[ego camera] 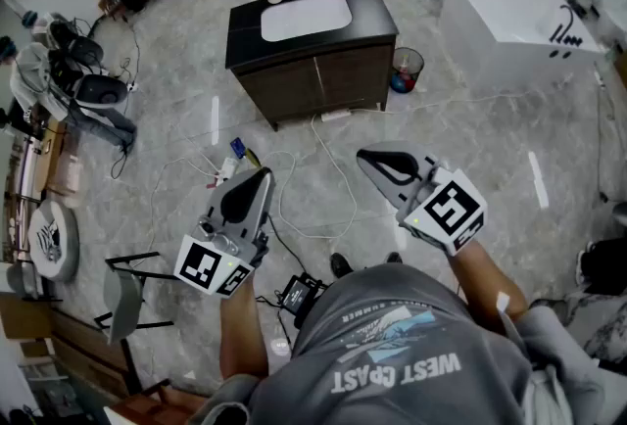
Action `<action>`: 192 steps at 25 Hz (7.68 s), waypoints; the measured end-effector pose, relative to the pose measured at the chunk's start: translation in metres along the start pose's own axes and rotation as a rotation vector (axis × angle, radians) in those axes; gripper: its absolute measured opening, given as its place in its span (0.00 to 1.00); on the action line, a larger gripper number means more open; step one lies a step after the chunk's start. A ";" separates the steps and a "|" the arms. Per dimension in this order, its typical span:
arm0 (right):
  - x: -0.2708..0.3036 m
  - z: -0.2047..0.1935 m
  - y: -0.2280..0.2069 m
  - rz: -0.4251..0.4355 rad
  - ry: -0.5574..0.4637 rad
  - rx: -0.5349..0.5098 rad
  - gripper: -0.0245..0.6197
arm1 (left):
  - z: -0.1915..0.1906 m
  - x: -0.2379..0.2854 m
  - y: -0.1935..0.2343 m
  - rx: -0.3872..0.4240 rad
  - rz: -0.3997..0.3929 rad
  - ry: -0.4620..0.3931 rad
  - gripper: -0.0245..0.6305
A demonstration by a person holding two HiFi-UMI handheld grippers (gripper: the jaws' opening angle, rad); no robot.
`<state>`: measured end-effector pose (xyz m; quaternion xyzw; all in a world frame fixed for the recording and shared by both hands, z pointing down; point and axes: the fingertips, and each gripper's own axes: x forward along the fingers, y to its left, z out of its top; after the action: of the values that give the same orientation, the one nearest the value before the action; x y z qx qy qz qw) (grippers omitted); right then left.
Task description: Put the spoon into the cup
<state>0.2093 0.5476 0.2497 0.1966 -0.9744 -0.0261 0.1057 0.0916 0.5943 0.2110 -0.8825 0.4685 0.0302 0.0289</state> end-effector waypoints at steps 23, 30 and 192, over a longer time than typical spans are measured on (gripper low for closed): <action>0.031 -0.012 -0.014 -0.028 0.006 0.109 0.09 | -0.017 0.005 0.033 -0.048 -0.030 0.015 0.04; 0.062 -0.011 -0.023 -0.071 0.023 0.133 0.09 | -0.022 0.003 0.065 -0.050 -0.055 0.018 0.04; 0.534 -0.062 -0.609 0.100 0.202 0.220 0.09 | -0.125 0.513 0.637 -0.174 0.036 0.102 0.04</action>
<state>-0.0277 -0.2219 0.3584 0.1597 -0.9644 0.1060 0.1820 -0.1458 -0.1953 0.2800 -0.8734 0.4808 0.0262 -0.0725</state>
